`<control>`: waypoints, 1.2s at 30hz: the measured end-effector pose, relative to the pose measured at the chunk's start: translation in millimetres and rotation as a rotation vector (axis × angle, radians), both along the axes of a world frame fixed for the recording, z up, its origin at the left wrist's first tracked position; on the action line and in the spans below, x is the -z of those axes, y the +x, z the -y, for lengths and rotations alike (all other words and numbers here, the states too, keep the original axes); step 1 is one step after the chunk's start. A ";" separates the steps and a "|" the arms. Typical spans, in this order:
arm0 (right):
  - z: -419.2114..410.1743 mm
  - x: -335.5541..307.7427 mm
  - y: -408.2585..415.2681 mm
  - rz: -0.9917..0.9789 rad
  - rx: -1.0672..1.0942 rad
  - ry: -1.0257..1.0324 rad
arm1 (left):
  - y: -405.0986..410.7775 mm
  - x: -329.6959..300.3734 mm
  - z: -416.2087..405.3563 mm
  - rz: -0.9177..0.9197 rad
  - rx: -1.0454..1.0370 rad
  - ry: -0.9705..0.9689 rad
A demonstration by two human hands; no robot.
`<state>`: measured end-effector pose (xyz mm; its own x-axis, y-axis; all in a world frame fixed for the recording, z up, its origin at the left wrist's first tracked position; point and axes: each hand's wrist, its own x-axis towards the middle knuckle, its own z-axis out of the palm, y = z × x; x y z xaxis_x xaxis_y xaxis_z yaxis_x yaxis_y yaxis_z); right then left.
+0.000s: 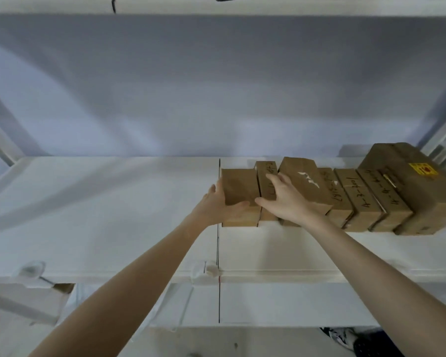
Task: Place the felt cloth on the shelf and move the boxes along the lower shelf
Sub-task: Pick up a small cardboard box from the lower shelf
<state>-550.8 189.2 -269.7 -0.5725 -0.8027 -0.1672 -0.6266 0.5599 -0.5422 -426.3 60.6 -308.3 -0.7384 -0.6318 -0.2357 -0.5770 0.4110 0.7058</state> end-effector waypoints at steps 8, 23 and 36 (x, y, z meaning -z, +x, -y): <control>14.0 3.0 -5.9 -0.005 0.061 0.117 | -13.7 23.8 5.6 -0.083 -0.118 0.258; 23.5 11.4 10.9 -0.252 -0.168 0.133 | 10.1 21.6 19.2 0.036 0.129 0.065; 37.5 13.1 37.6 -0.296 -0.403 0.038 | 13.8 2.6 15.5 -0.168 -0.016 -0.128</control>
<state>-513.1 151.7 -282.8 -0.2450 -0.9664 -0.0779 -0.9210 0.2571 -0.2928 -412.5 45.0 -310.8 -0.7504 -0.6604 -0.0269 -0.4623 0.4954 0.7354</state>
